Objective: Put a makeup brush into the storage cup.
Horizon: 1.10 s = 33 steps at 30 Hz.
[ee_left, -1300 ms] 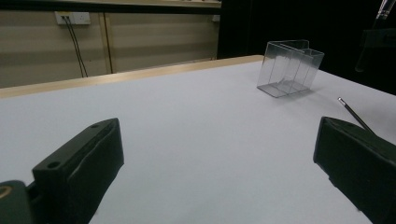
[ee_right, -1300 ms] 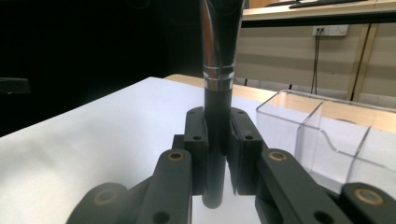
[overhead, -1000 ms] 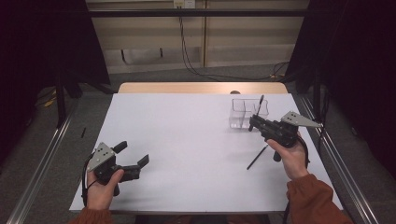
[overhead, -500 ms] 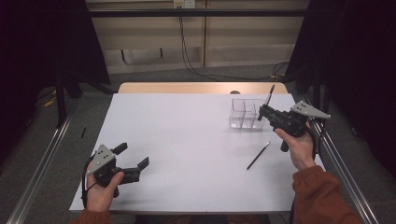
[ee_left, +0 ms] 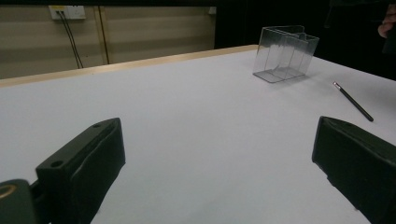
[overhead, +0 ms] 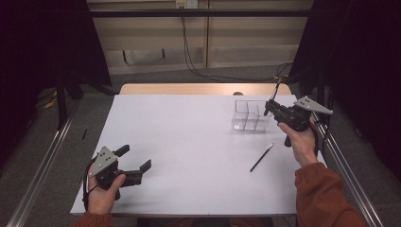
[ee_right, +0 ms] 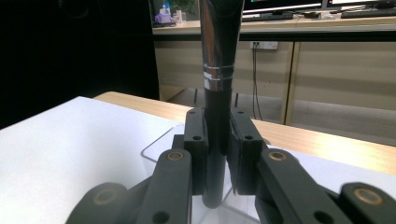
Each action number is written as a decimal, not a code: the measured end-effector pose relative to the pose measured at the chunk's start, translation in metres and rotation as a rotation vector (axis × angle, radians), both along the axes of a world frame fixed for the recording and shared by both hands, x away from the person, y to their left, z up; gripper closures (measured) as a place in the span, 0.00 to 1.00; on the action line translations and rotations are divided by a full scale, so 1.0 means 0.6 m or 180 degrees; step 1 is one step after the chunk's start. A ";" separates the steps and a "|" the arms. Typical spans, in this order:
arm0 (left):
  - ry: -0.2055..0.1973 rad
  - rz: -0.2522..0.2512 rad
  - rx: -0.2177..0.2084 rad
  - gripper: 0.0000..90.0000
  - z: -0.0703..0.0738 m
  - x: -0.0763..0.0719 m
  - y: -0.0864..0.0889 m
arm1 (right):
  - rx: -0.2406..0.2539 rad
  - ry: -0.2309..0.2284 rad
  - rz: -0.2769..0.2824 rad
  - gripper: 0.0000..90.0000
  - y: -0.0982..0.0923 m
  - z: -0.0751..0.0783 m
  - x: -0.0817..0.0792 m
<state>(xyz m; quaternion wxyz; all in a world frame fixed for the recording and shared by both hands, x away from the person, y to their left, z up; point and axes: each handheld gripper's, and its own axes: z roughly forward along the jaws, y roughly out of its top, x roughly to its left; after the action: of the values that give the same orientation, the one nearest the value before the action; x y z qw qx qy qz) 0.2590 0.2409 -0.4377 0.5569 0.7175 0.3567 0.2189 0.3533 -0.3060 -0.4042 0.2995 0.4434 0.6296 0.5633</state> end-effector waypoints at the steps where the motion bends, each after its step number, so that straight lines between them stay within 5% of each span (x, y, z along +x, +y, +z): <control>1: -0.0007 -0.0002 -0.0005 0.03 0.000 0.000 0.000 | -0.0026 0.0001 -0.0009 0.89 -0.001 0.001 0.003; 7: -0.0044 0.0021 -0.0016 0.03 0.002 -0.001 0.002 | -0.0078 0.0024 -0.0153 0.89 -0.012 0.000 0.024; 33: -0.0022 -0.0028 0.0062 0.03 0.002 -0.002 -0.001 | -0.0200 0.0180 -0.0159 0.89 -0.007 -0.053 0.051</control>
<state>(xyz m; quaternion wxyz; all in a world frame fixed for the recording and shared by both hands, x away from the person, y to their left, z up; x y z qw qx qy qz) 0.2575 0.2404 -0.4362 0.5520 0.7237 0.3494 0.2223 0.3840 -0.3104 -0.4361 0.3093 0.4651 0.6439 0.5228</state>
